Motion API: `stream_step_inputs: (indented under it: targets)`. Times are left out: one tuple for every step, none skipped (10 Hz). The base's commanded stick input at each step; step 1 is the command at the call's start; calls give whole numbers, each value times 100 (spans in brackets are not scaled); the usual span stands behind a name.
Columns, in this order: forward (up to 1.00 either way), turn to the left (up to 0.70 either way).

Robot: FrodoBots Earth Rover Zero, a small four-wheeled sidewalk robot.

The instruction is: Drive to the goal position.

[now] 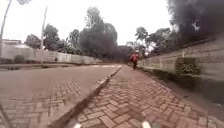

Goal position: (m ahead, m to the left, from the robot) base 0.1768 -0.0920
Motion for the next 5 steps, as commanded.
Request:
stream_step_inputs:
  targets:
    - [50, -50]
    - [50, -50]
    - [50, -50]
    - [50, -50]
    - [50, -50]
